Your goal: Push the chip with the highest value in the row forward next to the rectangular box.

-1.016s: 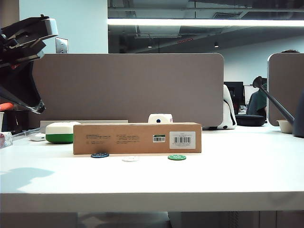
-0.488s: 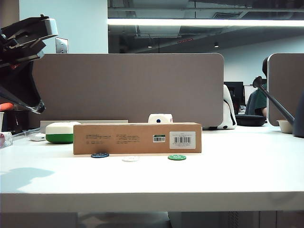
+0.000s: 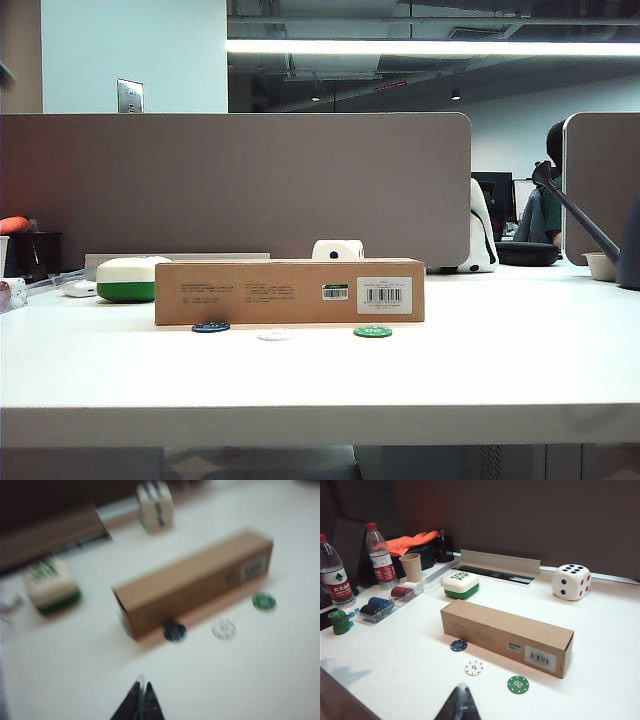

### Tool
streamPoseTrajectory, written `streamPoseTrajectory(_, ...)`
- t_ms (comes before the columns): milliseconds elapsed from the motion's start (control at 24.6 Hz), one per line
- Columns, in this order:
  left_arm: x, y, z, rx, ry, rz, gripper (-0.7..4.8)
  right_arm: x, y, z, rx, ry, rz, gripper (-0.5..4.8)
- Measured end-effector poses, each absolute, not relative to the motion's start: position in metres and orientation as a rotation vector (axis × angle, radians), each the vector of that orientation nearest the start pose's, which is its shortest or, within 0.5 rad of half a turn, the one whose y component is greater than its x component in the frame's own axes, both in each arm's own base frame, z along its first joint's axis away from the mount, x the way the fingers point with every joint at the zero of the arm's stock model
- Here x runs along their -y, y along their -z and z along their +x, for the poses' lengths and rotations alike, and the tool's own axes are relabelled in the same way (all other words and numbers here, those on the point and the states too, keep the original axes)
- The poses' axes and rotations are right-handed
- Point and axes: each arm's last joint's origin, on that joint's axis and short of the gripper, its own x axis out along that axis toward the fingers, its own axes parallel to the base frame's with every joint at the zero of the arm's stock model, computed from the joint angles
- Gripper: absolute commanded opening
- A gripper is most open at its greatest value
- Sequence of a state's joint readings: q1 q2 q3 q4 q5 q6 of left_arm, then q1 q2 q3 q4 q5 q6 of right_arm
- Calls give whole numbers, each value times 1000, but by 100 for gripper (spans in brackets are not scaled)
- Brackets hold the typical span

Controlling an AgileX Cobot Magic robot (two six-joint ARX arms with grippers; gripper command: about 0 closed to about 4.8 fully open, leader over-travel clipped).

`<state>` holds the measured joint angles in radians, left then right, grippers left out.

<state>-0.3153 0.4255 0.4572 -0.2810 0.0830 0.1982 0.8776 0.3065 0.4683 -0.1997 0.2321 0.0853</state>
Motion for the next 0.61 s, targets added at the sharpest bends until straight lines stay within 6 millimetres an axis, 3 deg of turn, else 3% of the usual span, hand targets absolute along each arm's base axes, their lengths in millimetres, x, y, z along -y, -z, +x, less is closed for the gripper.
streamPoseTrajectory(41,30,-255,93,-97,382,230,-5,-70,-278,67,-60,-644,62,-5)
streamPoseTrajectory(203,14,-232,72,71,242,302,-5,-70,-278,67,-61,-644,62,-5)
streamPoseTrajectory(406,9,-207,82,10,185,313,-5,-70,-278,66,-61,-648,62,-5)
streamPoseTrajectory(610,10,-182,93,63,196,267,-5,-70,-278,66,-61,-647,61,-5)
